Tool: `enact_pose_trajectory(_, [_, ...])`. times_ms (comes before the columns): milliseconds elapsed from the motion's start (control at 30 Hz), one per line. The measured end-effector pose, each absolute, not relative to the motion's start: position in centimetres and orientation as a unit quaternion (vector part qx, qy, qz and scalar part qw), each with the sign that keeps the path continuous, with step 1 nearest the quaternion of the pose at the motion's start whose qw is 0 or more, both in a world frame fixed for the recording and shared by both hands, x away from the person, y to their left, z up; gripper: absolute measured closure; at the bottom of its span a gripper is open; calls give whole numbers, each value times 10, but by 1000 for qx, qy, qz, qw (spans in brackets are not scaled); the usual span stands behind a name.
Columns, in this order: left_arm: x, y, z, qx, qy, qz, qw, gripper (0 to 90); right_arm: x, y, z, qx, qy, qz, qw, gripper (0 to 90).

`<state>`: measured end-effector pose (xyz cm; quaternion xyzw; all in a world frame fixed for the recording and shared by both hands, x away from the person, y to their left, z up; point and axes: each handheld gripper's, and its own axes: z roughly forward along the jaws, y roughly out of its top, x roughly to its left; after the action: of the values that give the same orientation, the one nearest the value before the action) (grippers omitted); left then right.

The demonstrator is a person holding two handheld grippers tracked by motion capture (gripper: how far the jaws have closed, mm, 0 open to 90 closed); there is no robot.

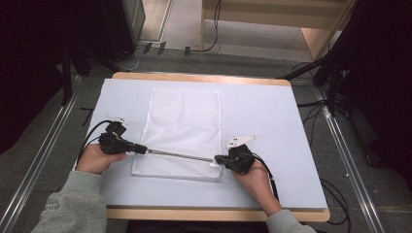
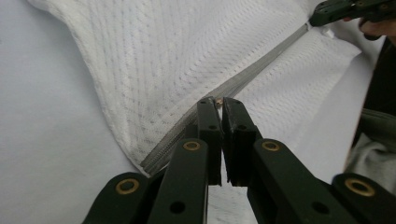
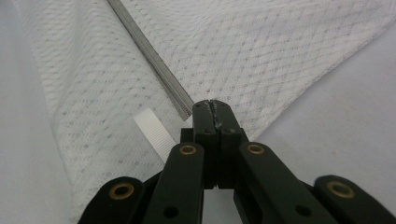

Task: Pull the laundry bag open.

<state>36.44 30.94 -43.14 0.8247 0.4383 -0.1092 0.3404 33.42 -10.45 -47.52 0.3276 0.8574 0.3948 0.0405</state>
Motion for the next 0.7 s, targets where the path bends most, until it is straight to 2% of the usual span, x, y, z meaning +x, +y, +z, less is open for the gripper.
enact_pose_trajectory(267, [364, 310, -432, 826, 453, -110, 317, 884, 334, -104, -475, 325, 859, 393, 44, 900])
enact_pose_trajectory(700, [359, 342, -429, 808, 491, -95, 313, 883, 333, -103, -475, 321, 861, 391, 49, 900])
